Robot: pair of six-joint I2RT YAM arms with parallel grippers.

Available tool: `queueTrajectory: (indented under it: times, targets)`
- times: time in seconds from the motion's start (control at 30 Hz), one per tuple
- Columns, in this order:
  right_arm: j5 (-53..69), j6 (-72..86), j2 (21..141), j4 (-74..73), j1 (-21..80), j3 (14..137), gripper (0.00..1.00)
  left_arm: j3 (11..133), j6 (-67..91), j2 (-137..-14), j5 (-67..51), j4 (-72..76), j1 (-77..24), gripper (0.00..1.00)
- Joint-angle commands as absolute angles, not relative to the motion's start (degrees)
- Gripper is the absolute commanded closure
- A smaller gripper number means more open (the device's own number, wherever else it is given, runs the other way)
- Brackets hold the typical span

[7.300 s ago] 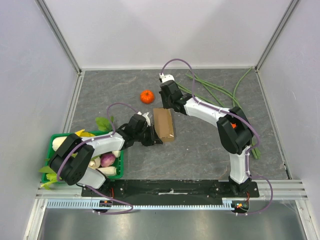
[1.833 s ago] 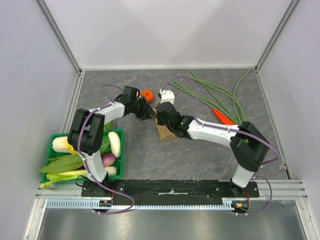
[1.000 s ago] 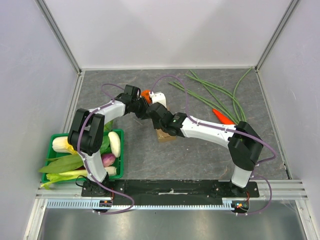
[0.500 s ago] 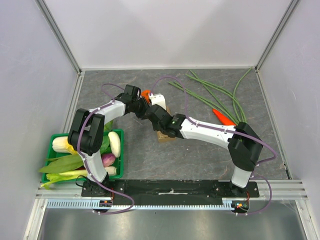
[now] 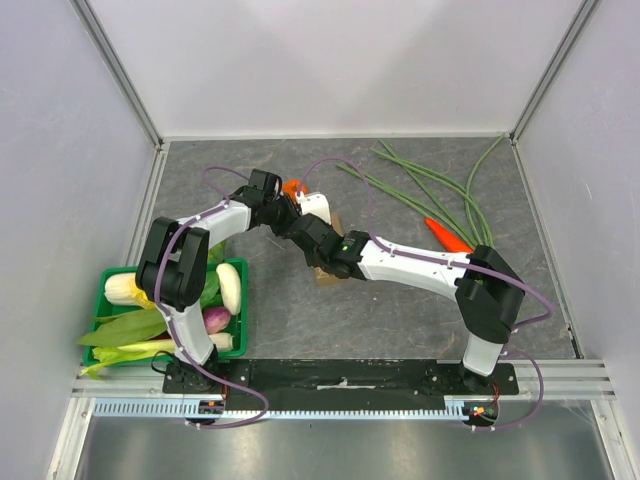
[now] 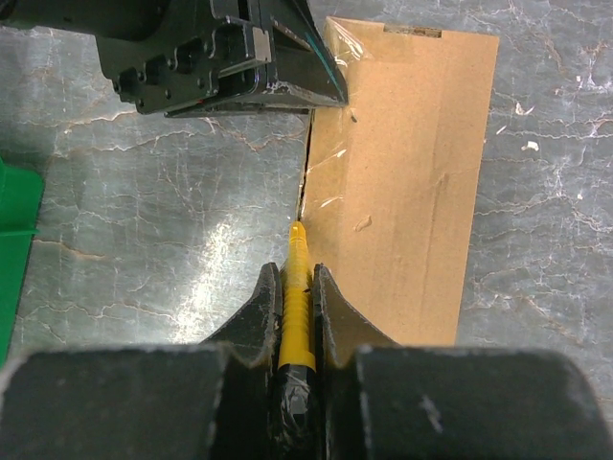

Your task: Unpack the express box

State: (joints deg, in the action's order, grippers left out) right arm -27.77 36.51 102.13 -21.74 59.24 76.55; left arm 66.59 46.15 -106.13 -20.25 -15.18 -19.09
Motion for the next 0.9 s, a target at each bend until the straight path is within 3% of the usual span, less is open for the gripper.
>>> queueTrajectory:
  times: [0.0,0.87]
  targets:
    - [-23.03,38.49,101.96,-30.58,61.08,76.03,1.00,65.30,43.24,-109.42,-11.34,-21.88,-18.46,0.69]
    - [-18.28,39.55,92.90,-35.16,61.79,71.90,1.00,65.30,44.03,-109.60,-11.42,-21.45,-18.28,0.70]
